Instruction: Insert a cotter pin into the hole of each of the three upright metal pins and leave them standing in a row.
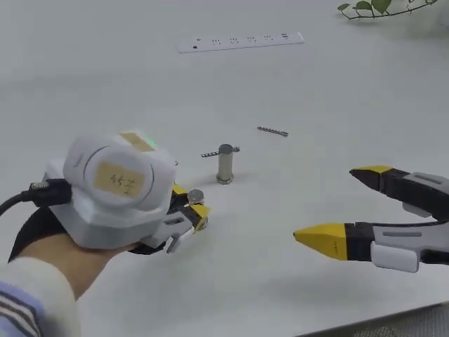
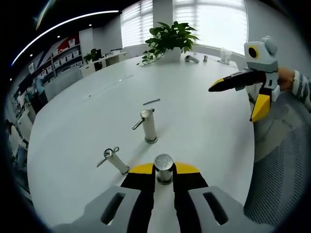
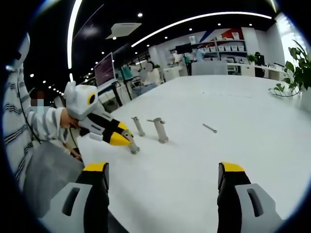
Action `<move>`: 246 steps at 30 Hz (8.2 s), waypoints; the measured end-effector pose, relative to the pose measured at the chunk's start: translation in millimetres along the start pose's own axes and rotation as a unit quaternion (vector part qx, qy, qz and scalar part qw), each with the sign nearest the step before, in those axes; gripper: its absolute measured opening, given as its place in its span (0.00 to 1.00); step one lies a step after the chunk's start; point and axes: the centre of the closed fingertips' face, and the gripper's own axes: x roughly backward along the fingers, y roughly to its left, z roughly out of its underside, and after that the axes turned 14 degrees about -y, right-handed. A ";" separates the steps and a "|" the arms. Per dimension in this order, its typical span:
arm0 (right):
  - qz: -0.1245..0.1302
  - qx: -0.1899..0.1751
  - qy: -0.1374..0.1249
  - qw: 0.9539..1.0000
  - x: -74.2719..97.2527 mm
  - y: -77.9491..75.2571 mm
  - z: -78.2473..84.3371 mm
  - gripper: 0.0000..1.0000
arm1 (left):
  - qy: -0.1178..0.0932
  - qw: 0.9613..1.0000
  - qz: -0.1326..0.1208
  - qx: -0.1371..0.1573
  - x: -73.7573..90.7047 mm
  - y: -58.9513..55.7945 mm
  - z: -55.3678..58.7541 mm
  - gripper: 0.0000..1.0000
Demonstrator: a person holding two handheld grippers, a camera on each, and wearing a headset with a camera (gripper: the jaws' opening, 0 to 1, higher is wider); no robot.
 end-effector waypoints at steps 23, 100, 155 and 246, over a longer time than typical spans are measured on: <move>0.009 0.001 0.001 1.000 5.0 -4.9 -1.5 0.93 | -0.060 0.996 0.065 -0.010 24.3 -3.9 -4.5 0.61; -0.138 0.207 0.278 0.928 -90.2 -95.6 -22.8 0.47 | -0.093 0.987 0.050 0.123 60.4 -15.7 18.5 0.91; -0.145 0.234 0.396 0.876 -121.0 -111.8 13.0 0.22 | -0.082 0.985 0.057 0.139 55.6 -25.3 29.1 0.83; -0.122 0.322 0.299 0.890 -76.2 -51.6 -27.6 0.02 | -0.095 0.988 0.022 0.119 63.2 -19.9 8.9 0.75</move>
